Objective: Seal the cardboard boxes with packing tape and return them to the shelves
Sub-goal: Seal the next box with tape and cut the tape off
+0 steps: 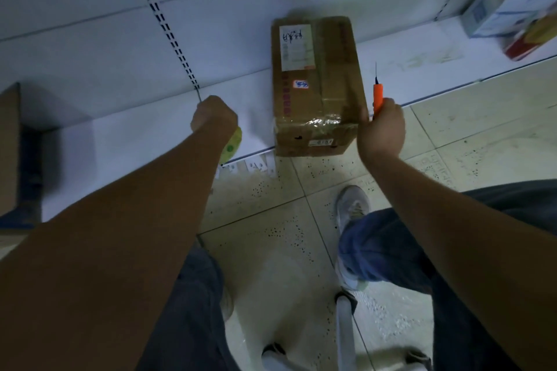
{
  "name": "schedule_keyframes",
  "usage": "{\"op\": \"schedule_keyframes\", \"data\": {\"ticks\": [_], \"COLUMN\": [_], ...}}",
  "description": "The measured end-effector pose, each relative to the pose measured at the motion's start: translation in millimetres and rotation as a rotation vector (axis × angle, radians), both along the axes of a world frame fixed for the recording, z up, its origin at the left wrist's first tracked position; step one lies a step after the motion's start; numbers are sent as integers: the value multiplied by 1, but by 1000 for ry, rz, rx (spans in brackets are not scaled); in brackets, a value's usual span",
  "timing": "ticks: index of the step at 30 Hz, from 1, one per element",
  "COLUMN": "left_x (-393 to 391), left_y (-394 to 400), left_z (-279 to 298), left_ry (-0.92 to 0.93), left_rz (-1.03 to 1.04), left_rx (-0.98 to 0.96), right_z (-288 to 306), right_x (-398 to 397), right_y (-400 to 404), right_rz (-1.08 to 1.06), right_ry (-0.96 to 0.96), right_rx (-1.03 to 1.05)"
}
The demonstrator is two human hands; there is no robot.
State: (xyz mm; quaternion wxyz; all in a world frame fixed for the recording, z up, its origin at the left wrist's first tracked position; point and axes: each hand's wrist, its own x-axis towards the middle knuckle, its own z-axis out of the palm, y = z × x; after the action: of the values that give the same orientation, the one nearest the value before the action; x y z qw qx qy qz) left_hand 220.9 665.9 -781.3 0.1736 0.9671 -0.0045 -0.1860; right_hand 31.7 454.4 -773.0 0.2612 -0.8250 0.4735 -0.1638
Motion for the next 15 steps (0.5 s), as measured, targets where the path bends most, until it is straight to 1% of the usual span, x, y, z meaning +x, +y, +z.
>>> {"op": "schedule_keyframes", "data": {"ticks": [2, 3, 6, 9, 12, 14, 15], "left_x": [-15, -21, -35, -41, -33, -21, -15], "left_y": [-17, -26, -48, -54, -46, -32, -22], "left_z": [1, -1, -10, -12, -9, -2, 4], "left_ry": [-6, -1, 60, 78, 88, 69, 19], "left_rz": [96, 121, 129, 88, 21, 16, 27], "left_rx": [-121, -197, -324, -383, -413, -423, -419], "right_z": [-3, -5, -10, -16, -15, -13, -15], "right_x": [9, 14, 25, 25, 22, 25, 27], "right_y": [-13, -17, -19, -16, -11, 8, 21], "right_rz": [-19, -17, -75, -136, -192, -204, -193], "right_ry": [87, 101, 77, 77, 65, 100, 92], "right_rx": [62, 111, 202, 254, 364, 513, 662]}}
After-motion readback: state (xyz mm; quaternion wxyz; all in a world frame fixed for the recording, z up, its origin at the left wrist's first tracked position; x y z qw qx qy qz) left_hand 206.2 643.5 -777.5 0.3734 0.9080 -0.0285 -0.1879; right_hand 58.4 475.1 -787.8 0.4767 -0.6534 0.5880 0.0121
